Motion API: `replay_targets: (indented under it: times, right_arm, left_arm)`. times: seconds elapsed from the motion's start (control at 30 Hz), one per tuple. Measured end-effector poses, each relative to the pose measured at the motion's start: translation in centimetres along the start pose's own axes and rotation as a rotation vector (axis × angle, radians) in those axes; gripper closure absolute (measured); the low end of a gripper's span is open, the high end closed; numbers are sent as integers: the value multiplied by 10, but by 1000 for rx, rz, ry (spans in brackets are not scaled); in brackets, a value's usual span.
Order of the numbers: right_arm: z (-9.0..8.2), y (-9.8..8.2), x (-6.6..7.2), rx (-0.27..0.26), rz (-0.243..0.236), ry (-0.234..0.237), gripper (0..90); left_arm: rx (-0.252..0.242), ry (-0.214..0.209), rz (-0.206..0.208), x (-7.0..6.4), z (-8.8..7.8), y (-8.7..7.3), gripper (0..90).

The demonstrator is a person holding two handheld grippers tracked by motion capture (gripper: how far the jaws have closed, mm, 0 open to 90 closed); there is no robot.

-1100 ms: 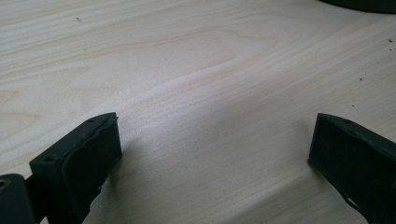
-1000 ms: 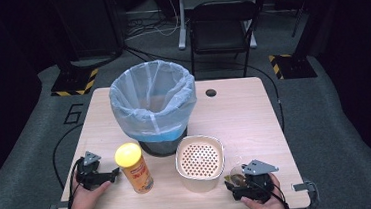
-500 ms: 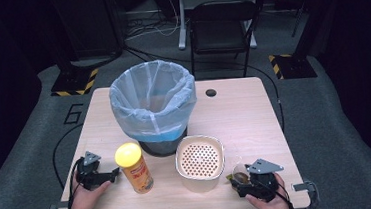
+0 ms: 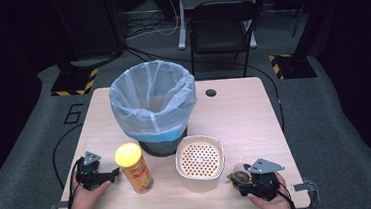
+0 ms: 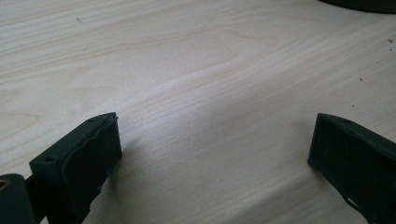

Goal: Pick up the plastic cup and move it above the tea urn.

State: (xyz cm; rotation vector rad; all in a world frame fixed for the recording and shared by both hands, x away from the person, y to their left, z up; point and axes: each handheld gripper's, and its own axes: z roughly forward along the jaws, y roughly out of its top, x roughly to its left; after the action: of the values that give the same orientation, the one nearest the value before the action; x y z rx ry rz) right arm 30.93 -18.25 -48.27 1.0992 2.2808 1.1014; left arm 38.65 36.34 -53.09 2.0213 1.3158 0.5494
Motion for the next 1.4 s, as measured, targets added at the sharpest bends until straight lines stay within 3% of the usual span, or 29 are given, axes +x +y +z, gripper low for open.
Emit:
replay_targets:
  times: [0.63,0.8,1.07,1.3,1.4]
  right_arm:
    - [0,0,-2,1,-27,16,332]
    - [-1,1,-6,6,-27,-5,333]
    - [-7,-4,-23,12,22,-52,326]
    - [-11,-5,-32,-10,75,-66,147]
    - [-15,1,-28,-37,76,-75,140]
  left_arm:
    - [0,0,-1,0,0,0,22]
    - [-1,1,-2,0,0,0,22]
    - [-1,1,-1,0,0,0,22]
    - [-3,2,0,0,0,0,22]
    - [-1,1,-2,0,0,0,22]
